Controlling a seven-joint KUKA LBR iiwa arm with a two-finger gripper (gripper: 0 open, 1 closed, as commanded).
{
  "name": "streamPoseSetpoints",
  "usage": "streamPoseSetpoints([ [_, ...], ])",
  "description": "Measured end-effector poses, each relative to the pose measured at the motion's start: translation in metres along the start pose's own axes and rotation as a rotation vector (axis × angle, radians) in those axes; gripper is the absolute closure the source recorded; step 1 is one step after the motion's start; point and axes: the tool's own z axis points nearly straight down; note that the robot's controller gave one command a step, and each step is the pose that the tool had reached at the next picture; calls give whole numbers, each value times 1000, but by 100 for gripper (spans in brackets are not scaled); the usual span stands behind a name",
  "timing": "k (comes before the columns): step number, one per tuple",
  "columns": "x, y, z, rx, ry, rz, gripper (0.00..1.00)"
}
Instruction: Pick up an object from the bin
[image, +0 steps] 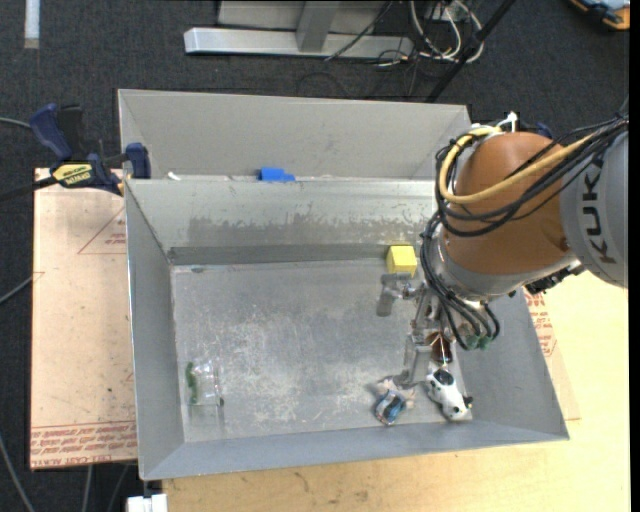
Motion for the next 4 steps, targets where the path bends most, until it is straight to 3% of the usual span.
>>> streamPoseSetpoints([
  [1,-1,0,-4,0,-9,0,0],
  [2,9,-13,62,1,-11,-129,0],
  [3,21,-26,75,0,-6,-277,0],
  [4,20,-29,95,2,-8,-570,0],
])
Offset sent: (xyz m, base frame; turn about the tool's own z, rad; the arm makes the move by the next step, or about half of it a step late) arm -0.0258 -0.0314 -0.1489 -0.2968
